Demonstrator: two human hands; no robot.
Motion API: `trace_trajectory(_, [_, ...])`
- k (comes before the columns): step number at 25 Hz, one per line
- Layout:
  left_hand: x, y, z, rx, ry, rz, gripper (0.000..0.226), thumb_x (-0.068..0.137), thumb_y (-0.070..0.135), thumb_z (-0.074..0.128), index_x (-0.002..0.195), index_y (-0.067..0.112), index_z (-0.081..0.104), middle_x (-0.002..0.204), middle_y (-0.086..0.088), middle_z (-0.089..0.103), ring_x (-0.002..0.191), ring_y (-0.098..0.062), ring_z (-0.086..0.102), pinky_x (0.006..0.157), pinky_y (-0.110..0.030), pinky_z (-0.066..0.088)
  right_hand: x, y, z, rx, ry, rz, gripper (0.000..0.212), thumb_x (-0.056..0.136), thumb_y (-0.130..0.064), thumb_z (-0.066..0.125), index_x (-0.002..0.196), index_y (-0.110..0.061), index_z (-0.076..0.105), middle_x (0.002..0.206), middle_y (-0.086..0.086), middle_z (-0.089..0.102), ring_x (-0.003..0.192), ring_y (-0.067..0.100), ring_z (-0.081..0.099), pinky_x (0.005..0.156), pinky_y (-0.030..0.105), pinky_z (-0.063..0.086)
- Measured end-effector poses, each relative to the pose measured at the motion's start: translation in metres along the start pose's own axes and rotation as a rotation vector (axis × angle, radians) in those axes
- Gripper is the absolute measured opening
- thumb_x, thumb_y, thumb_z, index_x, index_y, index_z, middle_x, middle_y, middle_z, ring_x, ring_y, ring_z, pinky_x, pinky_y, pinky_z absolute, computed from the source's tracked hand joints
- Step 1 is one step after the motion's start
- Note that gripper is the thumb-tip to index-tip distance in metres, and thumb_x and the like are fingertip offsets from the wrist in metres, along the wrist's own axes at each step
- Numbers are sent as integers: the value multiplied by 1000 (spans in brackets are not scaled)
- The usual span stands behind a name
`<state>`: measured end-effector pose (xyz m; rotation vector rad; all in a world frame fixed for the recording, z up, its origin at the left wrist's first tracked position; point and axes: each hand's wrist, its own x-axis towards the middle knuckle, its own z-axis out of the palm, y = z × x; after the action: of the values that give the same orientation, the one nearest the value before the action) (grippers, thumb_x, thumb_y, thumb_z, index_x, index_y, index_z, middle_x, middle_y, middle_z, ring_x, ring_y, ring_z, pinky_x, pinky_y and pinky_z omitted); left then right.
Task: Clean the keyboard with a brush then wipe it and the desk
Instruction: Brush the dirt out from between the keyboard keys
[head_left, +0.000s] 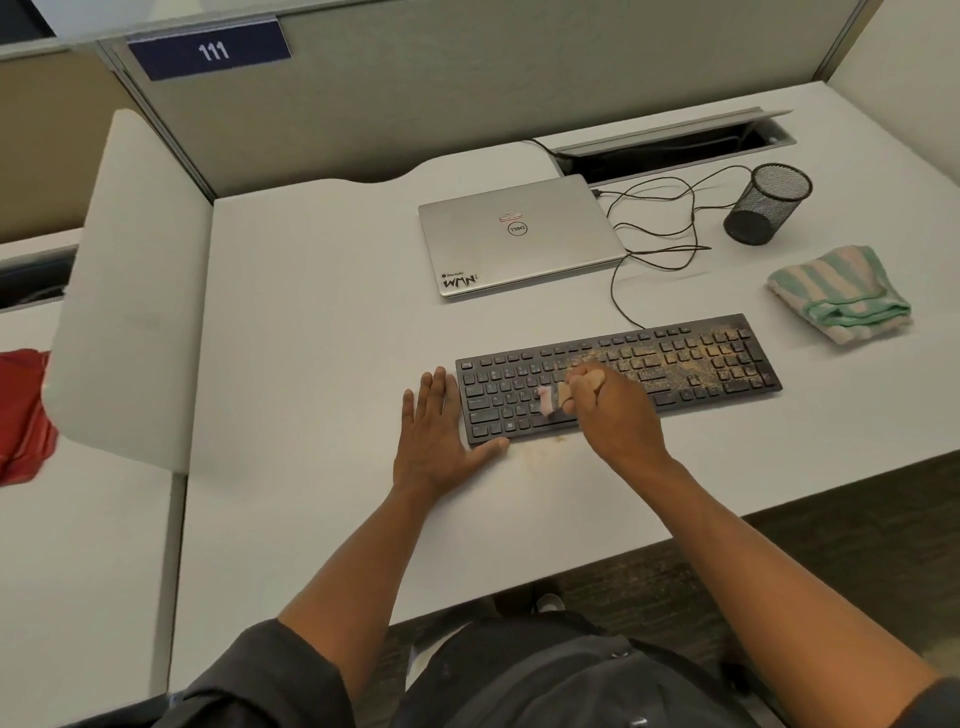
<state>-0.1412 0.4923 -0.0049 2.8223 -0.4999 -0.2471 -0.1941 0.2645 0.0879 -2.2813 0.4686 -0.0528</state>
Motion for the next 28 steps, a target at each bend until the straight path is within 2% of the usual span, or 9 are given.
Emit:
trace_trajectory(5, [9, 15, -6, -194, 125, -22, 88, 96, 64, 16, 162, 8, 3, 170, -8, -6, 157, -19, -9, 127, -45, 0, -10, -4, 6, 283, -109, 7, 19, 101, -23, 48, 100, -26, 67, 82, -3, 75, 70, 2, 68, 59, 32, 53])
trace_trajectory(10, [46, 49, -10, -110, 42, 81, 74, 102, 48, 14, 162, 6, 6, 170, -10, -7, 156, -23, -13, 124, -36, -15, -1, 0, 1, -14, 95, 44, 22, 99, -30, 44, 97, -29, 66, 79, -2, 73, 76, 22, 67, 70, 41, 56])
trace_trajectory(12, [55, 52, -5, -77, 27, 86, 68, 106, 41, 22, 162, 5, 6, 170, -13, -4, 156, -25, -11, 124, -37, -15, -2, -3, -1, 58, 103, -1, 20, 99, -25, 47, 100, -25, 67, 80, 1, 73, 77, 23, 67, 69, 38, 56])
trace_trajectory(15, [58, 51, 1, -43, 62, 105, 70, 102, 42, 16, 161, 4, 10, 170, -14, 2, 157, -27, -7, 125, -39, -14, -8, -6, 2, 117, -22, -33, 21, 96, -27, 48, 102, -26, 68, 83, -4, 74, 81, 18, 68, 70, 34, 56])
trace_trajectory(19, [59, 51, 5, -38, 89, 117, 78, 96, 45, 5, 161, 4, 13, 169, -15, 5, 157, -28, -3, 124, -39, -15, 1, 7, -11, -85, 85, 24, 21, 100, -29, 45, 102, -31, 66, 82, -6, 70, 78, 19, 66, 66, 36, 55])
trace_trajectory(21, [59, 50, 5, -37, 100, 123, 77, 96, 44, 7, 161, 3, 13, 169, -16, 6, 157, -28, -2, 124, -39, -15, 1, 6, -15, -80, 122, -73, 22, 103, -25, 47, 106, -31, 68, 88, -8, 72, 81, 16, 67, 65, 30, 53])
trace_trajectory(23, [59, 49, 6, -47, 118, 128, 75, 98, 43, 10, 160, 2, 16, 169, -17, 9, 157, -29, 1, 125, -41, -11, -6, 3, -6, -2, 37, -249, 26, 104, -23, 50, 122, -29, 69, 106, -14, 71, 93, 6, 65, 74, 22, 52])
trace_trajectory(25, [60, 49, 7, -57, 128, 133, 74, 99, 42, 12, 160, 1, 19, 168, -18, 12, 157, -31, 4, 126, -42, -9, -17, 12, 12, -93, -61, -354, 32, 101, -17, 56, 130, -26, 66, 108, -11, 68, 94, 9, 59, 76, 27, 51])
trace_trajectory(28, [60, 48, 8, -64, 131, 137, 74, 98, 42, 13, 159, 1, 20, 168, -18, 15, 157, -31, 6, 126, -43, -7, -14, 34, 16, -259, 44, -306, 38, 94, -3, 63, 127, -20, 68, 108, 2, 67, 95, 23, 60, 72, 39, 55])
